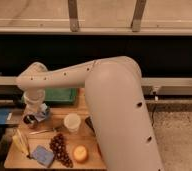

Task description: Place towel in metal cup

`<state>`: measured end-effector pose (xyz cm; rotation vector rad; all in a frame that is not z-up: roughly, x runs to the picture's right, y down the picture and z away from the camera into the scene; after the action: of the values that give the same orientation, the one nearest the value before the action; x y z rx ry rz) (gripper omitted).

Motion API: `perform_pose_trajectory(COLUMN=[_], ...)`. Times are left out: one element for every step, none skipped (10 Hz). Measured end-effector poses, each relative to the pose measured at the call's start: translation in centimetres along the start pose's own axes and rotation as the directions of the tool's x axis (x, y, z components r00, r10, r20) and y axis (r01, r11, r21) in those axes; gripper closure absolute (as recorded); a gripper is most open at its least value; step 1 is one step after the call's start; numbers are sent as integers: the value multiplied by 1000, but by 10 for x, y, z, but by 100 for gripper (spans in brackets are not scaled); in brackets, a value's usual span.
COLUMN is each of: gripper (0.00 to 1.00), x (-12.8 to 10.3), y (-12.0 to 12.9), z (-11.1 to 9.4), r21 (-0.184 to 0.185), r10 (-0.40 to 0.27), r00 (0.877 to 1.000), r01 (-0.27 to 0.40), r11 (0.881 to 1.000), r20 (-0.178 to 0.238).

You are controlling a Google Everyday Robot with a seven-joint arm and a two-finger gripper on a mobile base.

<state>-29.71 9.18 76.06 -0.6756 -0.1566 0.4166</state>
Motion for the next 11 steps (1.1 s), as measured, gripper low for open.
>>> perform_pose_trajectory(gripper=[100, 100, 100, 100, 100, 100, 100, 100, 100, 100, 100], x=[-3, -9, -15, -22, -26, -29, -31, -34, -38, -41, -44], y=[-4, -8, -8, -7, -5, -5, -3, 2, 8, 14, 25], z=[-10, -24, -31, -35, -36, -36, -35, -32, -29, -26, -22], r21=[26, 56, 71, 83, 85, 84, 74, 55, 38, 26, 6], r10=[-5, -19, -31, -51, -69, -86, -100, -117, -139, -155, -172], r00=[1000, 1000, 999, 999, 997, 996, 994, 992, 990, 987, 984], r01=[5, 18, 29, 49, 67, 83, 97, 115, 137, 154, 171], r11=[1000, 998, 997, 995, 994, 993, 993, 992, 990, 988, 985], r20=[3, 11, 16, 19, 23, 30, 35, 39, 39, 39, 41])
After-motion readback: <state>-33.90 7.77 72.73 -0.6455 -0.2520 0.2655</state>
